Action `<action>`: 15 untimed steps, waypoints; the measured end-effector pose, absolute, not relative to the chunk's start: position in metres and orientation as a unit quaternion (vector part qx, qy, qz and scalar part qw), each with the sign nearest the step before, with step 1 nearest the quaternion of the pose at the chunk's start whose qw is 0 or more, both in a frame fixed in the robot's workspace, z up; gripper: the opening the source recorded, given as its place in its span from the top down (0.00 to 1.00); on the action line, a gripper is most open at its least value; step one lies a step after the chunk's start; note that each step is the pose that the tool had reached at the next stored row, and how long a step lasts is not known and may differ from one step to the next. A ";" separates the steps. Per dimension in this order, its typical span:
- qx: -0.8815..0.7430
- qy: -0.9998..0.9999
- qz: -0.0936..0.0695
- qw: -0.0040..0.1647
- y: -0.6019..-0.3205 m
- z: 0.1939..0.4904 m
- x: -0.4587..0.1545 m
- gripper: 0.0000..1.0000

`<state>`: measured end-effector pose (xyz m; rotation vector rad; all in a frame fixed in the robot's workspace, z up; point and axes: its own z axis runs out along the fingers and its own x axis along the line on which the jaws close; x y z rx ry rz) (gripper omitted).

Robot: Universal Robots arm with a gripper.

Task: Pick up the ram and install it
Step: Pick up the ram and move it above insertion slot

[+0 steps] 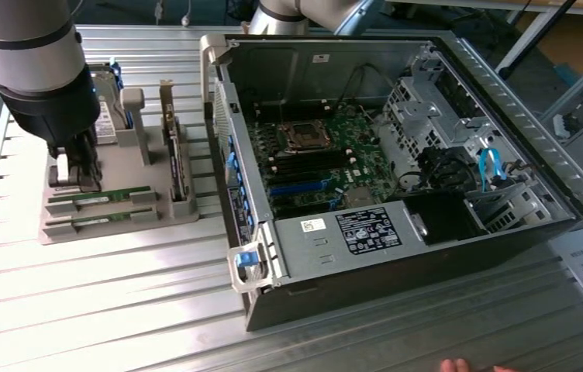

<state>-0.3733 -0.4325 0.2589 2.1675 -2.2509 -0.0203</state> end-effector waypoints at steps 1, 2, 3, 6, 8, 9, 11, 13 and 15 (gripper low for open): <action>0.694 -0.720 -0.007 0.008 -0.432 0.257 -0.373 0.76; 0.694 -0.720 -0.007 0.008 -0.433 0.256 -0.373 0.76; 0.694 -0.720 -0.007 0.008 -0.433 0.256 -0.373 0.76; 0.694 -0.720 -0.007 0.008 -0.433 0.256 -0.373 0.76; 0.694 -0.720 -0.006 0.008 -0.434 0.256 -0.373 0.76; 0.694 -0.720 -0.006 0.008 -0.435 0.256 -0.373 0.76; 0.694 -0.720 -0.006 0.008 -0.437 0.256 -0.374 0.76; 0.694 -0.720 -0.007 0.008 -0.440 0.256 -0.374 0.76; 0.694 -0.720 -0.006 0.008 -0.443 0.256 -0.374 0.76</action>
